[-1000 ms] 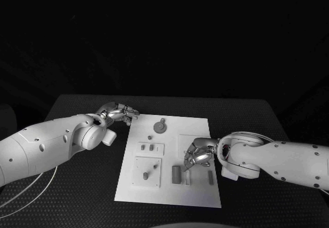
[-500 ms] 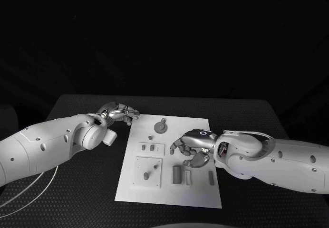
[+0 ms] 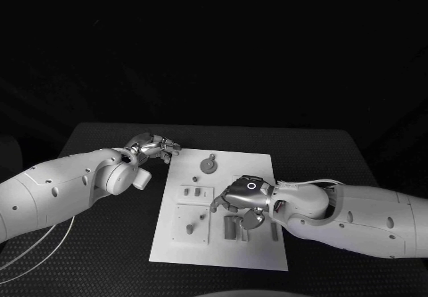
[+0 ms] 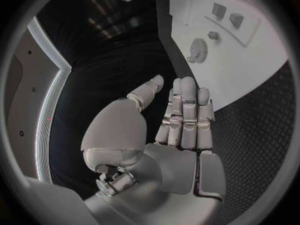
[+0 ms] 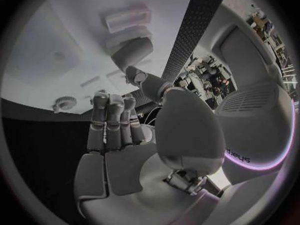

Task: Assemble the parts on the task board

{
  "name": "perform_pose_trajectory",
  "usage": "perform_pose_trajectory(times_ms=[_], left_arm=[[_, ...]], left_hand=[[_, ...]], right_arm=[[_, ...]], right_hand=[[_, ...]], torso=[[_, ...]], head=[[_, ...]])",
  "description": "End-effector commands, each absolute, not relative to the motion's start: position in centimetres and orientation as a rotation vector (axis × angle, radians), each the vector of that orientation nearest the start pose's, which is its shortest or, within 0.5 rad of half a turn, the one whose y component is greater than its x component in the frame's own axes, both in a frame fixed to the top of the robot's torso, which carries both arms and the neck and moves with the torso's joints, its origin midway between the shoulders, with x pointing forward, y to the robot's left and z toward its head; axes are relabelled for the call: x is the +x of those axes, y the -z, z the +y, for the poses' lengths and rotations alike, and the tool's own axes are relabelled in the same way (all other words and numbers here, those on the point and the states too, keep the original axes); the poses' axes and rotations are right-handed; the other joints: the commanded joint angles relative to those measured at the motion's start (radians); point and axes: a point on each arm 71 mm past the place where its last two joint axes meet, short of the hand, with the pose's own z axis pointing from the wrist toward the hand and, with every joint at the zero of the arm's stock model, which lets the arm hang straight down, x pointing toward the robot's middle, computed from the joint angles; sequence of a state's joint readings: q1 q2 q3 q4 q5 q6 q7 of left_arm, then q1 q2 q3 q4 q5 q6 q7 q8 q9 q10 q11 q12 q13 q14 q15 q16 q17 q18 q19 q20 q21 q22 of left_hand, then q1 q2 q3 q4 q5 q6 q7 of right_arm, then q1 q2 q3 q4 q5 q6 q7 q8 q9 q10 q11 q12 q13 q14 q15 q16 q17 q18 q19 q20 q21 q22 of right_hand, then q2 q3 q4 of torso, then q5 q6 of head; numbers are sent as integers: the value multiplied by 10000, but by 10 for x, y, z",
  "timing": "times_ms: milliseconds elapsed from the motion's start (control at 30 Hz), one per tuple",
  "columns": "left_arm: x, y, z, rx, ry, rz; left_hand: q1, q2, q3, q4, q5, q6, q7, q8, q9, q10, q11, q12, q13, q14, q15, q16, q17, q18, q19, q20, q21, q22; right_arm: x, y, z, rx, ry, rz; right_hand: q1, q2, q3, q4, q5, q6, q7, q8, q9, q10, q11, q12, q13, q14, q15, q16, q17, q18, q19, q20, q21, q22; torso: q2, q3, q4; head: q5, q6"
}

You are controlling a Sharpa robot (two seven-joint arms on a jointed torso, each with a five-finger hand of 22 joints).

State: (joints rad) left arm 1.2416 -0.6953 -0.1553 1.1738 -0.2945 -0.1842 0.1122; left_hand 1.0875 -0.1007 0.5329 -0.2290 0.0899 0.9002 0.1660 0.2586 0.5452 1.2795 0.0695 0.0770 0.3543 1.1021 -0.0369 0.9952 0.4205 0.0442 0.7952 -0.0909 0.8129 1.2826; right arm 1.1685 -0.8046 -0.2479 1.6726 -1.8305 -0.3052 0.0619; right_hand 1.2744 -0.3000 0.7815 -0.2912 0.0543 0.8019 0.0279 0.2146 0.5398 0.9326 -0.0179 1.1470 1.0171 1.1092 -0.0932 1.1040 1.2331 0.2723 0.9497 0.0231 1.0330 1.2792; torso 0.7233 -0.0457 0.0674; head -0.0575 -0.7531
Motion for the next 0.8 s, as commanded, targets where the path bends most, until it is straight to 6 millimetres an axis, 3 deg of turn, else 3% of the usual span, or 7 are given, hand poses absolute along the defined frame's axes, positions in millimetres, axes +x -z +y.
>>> perform_pose_trajectory(times_ms=[33, 167, 433, 633, 800], left_arm=[[537, 230, 233, -9207, 11468, 17986], [538, 230, 233, -9206, 11466, 17989], [538, 230, 233, -9216, 11449, 18003], [537, 230, 233, -9209, 11468, 18029], [537, 230, 234, -9224, 11444, 18030]], left_hand=[[-49, -56, 5, 75, -31, -72, -28, 65, -9, -59, 16, -52, 16, 42, 8, -41, 16, -115, 87, -425, -34, 12], [-49, -54, 5, 75, -31, -73, -28, 65, -10, -60, 16, -52, 16, 41, 9, -43, 17, -115, 86, -425, -35, 13], [-46, -51, 5, 76, -30, -76, -27, 65, -12, -62, 17, -53, 17, 39, 9, -46, 19, -115, 86, -424, -37, 16], [-45, -48, 6, 77, -29, -78, -26, 66, -13, -63, 18, -53, 17, 38, 10, -48, 21, -115, 86, -424, -39, 18], [-45, -45, 6, 79, -29, -79, -26, 66, -14, -64, 18, -53, 18, 37, 11, -50, 22, -115, 85, -423, -41, 20]], right_arm=[[389, 259, -130, -8837, -7873, 16655], [387, 263, -129, -8983, -7832, 16853], [383, 270, -126, -9116, -7867, 17059], [381, 277, -125, -9150, -7886, 17246], [381, 281, -125, -9266, -7773, 17303]], right_hand=[[-6, -3, 142, -6, -54, 44, -49, 92, 32, -87, 6, 83, -23, -81, -7, 88, -8, -105, -10, 67, 32, 6], [24, -2, 297, -9, -54, 74, -68, 154, 63, -114, 11, 153, -51, -111, 6, 155, -18, -105, -11, 72, 54, 16], [67, 3, 495, -4, -56, 116, -67, 233, 100, -160, 18, 253, -90, -155, 22, 256, -31, -105, -19, 75, 100, 42], [58, 3, 538, -5, -57, 119, -73, 251, 108, -180, 22, 284, -103, -173, 27, 287, -36, -105, -27, 78, 115, 53], [77, 7, 597, -3, -57, 138, -84, 280, 120, -204, 26, 320, -119, -197, 32, 323, -43, -105, -37, 79, 131, 64]], torso=[[-2, -11, 0], [-3, 3, -22], [5, 11, -3], [2, -7, -3], [0, -2, 1]], head=[[-16, -9], [16, -18], [28, -46], [36, -80], [61, -97]])
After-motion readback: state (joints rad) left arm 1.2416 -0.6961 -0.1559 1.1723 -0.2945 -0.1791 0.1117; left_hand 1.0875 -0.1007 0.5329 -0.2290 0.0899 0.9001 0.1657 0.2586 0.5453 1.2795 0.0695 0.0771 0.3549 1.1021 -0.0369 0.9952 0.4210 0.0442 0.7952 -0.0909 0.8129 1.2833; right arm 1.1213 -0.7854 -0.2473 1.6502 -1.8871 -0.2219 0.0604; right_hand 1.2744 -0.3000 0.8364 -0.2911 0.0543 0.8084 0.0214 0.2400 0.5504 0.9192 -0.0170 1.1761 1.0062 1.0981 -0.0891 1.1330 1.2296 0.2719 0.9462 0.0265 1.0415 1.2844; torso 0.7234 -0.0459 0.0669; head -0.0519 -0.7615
